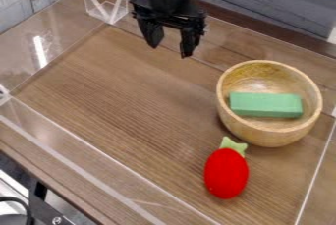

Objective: Move the red object to the right side of the table

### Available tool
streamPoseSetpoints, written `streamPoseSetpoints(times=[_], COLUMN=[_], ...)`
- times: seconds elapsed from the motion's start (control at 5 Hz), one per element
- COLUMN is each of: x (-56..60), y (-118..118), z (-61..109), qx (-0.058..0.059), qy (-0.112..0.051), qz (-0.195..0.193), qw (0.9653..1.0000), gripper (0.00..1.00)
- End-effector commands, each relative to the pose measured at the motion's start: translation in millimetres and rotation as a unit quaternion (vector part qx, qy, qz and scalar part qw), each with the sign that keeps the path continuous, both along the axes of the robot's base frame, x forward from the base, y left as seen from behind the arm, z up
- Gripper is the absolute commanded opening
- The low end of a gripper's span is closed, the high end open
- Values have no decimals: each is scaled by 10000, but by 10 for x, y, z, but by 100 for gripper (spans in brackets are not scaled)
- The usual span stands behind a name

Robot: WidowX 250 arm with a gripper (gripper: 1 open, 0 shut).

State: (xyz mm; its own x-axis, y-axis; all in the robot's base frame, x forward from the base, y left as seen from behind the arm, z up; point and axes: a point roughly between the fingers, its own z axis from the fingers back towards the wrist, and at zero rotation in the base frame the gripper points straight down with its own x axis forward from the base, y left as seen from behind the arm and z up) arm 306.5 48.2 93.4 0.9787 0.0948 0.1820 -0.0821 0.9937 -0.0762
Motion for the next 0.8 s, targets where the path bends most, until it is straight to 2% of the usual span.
streamPoseSetpoints(times=[0.0,0.6], x=[99,155], y=[52,23], z=[113,82], qx=[18,-90], qy=[-194,-126], qz=[50,20], qw=[9998,9999], gripper=[100,100])
